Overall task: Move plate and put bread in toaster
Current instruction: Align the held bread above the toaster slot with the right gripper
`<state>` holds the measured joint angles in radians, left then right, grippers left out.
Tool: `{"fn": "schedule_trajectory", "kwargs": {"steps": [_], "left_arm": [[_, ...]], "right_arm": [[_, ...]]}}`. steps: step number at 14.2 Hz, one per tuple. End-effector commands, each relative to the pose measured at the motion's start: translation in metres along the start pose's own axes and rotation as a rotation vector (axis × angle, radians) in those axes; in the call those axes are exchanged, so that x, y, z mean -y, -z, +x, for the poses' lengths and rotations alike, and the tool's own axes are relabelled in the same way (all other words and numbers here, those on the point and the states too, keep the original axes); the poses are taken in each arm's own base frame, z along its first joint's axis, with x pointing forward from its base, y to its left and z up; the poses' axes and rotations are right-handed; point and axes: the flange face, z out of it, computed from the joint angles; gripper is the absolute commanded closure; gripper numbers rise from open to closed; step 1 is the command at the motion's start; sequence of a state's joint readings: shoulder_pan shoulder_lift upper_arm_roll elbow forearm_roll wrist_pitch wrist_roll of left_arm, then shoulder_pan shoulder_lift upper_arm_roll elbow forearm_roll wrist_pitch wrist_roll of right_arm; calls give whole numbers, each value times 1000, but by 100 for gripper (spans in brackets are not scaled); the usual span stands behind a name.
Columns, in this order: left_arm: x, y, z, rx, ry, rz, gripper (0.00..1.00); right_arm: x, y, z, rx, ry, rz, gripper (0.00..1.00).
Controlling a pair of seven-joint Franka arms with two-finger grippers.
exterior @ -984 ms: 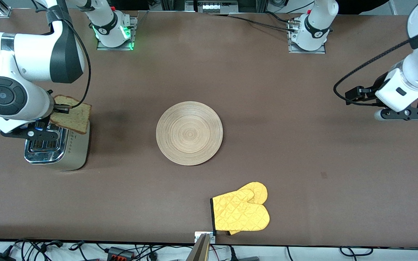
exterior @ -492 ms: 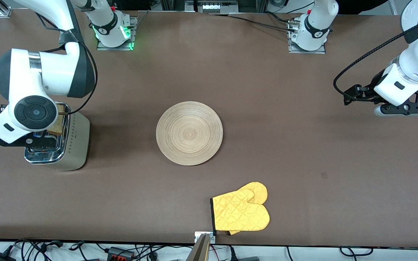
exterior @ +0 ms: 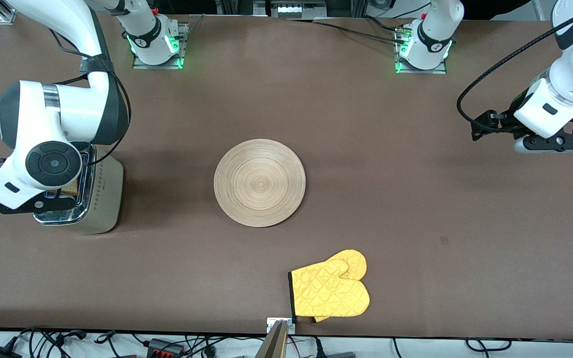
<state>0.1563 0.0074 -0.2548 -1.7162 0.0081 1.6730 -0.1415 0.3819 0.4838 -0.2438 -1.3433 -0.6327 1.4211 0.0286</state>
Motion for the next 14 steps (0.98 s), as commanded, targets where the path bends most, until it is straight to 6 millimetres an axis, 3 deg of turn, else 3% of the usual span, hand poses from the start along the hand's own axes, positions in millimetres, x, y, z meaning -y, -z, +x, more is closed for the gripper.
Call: {"fn": "schedule_trajectory", "kwargs": {"steps": [1,9,14], "left_arm": [[-2,8,-3,1,14,-14,0],[-1,7,-4,11,17,-13,0],[0,6,-3,13,18,-14,0]], "right_arm": [[-5,-16,1,14,18,-6,100],[5,-39,3,56,37,6,100],[13,-41,8,34,37,17,100]]}}
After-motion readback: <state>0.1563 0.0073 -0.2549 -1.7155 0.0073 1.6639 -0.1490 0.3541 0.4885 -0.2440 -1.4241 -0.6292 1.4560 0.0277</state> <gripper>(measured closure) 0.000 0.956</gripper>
